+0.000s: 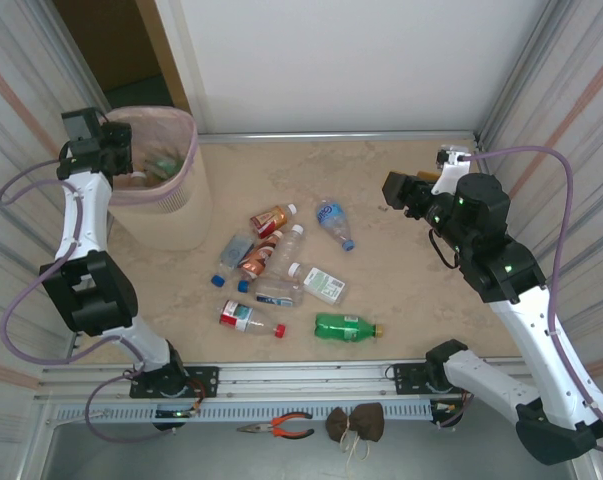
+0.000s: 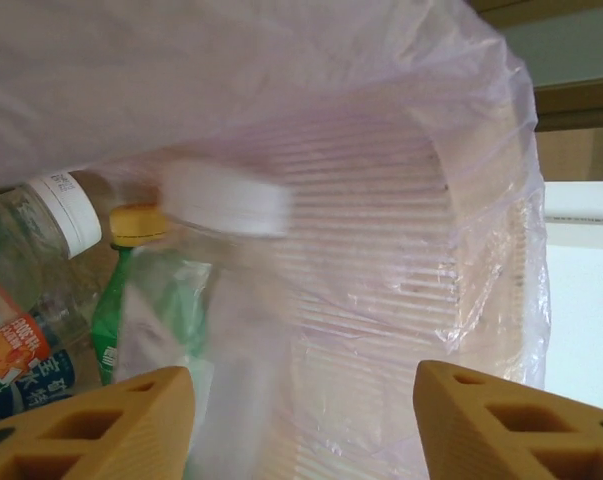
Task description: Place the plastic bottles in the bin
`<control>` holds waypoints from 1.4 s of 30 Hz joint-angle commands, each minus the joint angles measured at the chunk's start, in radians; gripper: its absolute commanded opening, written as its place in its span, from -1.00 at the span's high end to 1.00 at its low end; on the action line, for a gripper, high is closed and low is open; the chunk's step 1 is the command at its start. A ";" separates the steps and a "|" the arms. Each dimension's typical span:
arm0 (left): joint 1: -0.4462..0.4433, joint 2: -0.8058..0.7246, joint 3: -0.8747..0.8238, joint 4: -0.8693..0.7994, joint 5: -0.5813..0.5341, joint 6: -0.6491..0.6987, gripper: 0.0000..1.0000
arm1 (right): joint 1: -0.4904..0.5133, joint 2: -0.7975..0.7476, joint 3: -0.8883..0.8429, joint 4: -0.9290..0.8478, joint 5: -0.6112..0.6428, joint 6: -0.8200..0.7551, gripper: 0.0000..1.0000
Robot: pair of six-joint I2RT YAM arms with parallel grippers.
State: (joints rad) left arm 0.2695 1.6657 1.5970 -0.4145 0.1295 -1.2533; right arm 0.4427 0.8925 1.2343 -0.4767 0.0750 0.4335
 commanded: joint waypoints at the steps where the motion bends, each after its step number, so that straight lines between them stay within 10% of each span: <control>1: -0.007 0.005 0.002 -0.039 -0.006 -0.032 -0.33 | -0.013 -0.004 0.000 -0.008 -0.001 -0.007 -0.42; 17: -0.004 -0.156 -0.018 0.001 0.055 0.027 -0.38 | -0.019 0.009 -0.007 -0.012 -0.019 -0.011 -0.43; 42: 0.004 -0.503 -0.317 0.114 0.472 0.534 -0.23 | -0.044 0.393 -0.029 -0.112 -0.140 -0.152 -0.42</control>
State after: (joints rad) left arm 0.2687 1.2018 1.3273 -0.3248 0.4992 -0.8104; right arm 0.4049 1.2446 1.2293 -0.5556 -0.0406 0.3233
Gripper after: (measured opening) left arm 0.617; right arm 0.714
